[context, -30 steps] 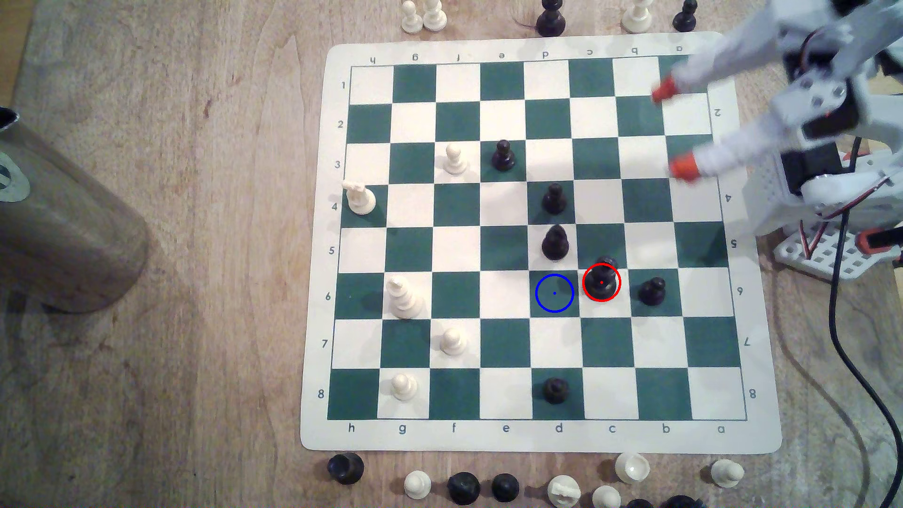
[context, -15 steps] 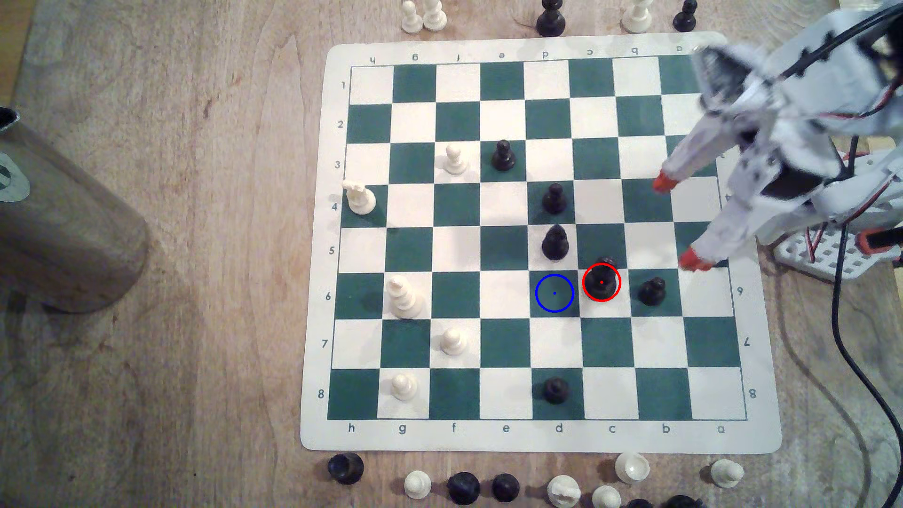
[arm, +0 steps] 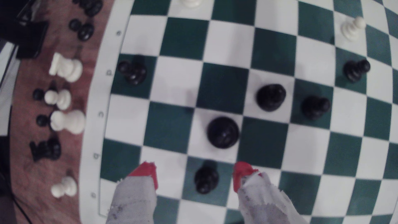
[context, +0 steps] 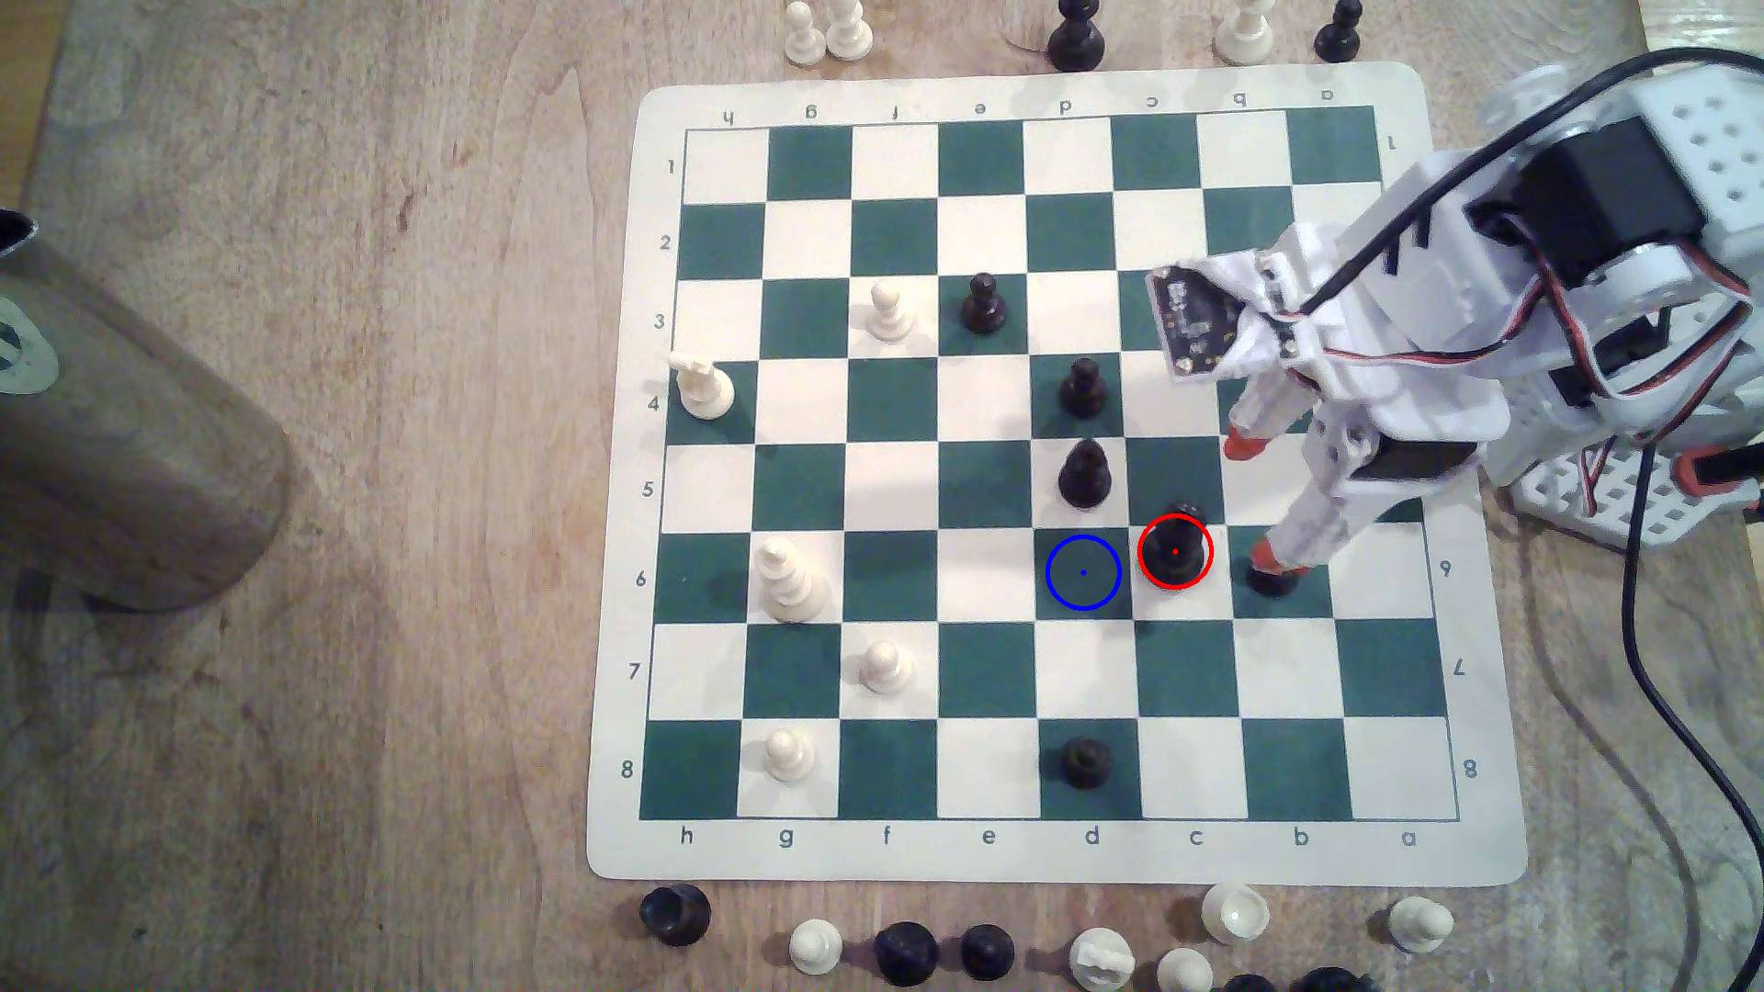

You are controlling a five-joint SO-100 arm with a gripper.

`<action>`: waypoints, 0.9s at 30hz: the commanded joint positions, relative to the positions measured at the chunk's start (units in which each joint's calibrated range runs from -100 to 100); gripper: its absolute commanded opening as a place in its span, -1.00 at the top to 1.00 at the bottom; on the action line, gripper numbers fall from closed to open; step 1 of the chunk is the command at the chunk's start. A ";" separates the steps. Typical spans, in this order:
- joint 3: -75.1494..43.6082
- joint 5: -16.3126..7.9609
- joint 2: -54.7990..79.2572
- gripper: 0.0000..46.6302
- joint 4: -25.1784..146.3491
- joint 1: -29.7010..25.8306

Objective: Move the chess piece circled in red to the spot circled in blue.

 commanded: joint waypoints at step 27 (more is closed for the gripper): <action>8.73 0.98 8.69 0.21 -14.62 1.37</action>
